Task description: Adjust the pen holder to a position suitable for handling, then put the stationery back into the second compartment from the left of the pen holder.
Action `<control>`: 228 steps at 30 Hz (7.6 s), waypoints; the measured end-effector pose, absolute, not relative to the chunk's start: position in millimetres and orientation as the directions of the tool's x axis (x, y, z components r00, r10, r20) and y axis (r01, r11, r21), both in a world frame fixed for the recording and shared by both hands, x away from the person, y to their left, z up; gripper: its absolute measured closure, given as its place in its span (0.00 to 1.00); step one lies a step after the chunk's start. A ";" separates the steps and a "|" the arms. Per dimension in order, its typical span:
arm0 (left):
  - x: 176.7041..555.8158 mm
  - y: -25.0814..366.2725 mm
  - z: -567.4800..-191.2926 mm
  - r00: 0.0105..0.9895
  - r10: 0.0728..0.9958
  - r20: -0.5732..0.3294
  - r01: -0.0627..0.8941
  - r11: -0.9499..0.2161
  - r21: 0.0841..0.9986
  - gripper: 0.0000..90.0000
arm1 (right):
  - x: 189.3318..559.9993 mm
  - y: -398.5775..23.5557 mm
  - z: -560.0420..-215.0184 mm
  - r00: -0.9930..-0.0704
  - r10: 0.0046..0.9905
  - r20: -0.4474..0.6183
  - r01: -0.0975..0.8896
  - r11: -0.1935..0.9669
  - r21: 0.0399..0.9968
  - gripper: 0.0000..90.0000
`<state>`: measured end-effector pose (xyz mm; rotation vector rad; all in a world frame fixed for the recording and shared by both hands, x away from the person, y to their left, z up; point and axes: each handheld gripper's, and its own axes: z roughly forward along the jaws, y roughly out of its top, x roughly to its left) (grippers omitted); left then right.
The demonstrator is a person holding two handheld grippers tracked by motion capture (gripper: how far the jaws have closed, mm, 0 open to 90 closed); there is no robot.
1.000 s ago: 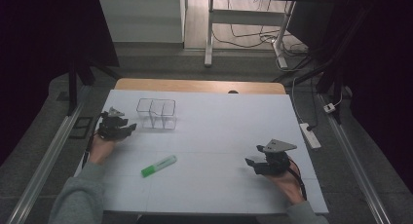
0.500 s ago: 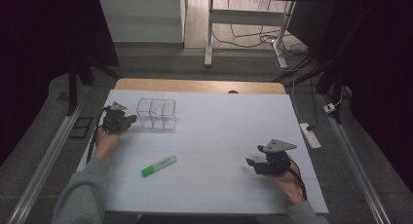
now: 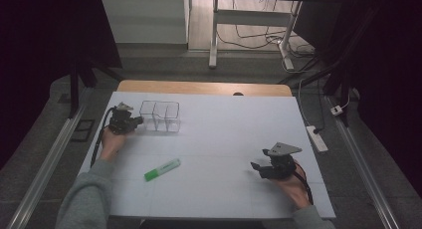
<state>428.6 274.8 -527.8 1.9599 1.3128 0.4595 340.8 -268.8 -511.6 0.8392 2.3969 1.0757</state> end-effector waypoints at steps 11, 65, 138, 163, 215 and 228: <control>428.5 272.4 -527.6 0.427 0.898 -0.102 0.645 -0.224 0.730 0.99 | 341.2 -268.6 -511.3 -0.752 0.653 -0.091 0.362 0.524 0.771 0.33; 436.9 200.4 -518.5 0.572 0.817 -0.067 0.603 -0.365 0.709 0.99 | 340.5 -269.4 -510.6 -0.749 0.655 -0.098 0.360 0.527 0.770 0.33; 391.6 182.5 -485.1 0.671 0.741 -0.040 0.535 -0.446 0.717 0.61 | 339.3 -273.8 -508.5 -0.753 0.655 -0.065 0.367 0.498 0.786 0.33; 344.2 197.6 -474.5 0.739 0.669 -0.086 0.556 -0.532 0.638 0.43 | 338.0 -274.3 -508.0 -0.756 0.653 -0.044 0.372 0.483 0.793 0.33; 312.4 181.8 -511.5 0.755 0.654 -0.055 0.615 -0.676 0.405 0.33 | 336.8 -273.6 -509.7 -0.763 0.643 -0.063 0.366 0.511 0.778 0.33; 309.5 183.2 -518.1 0.767 0.641 -0.041 0.605 -0.700 0.380 0.45 | 337.1 -274.0 -510.1 -0.763 0.643 -0.065 0.369 0.516 0.773 0.33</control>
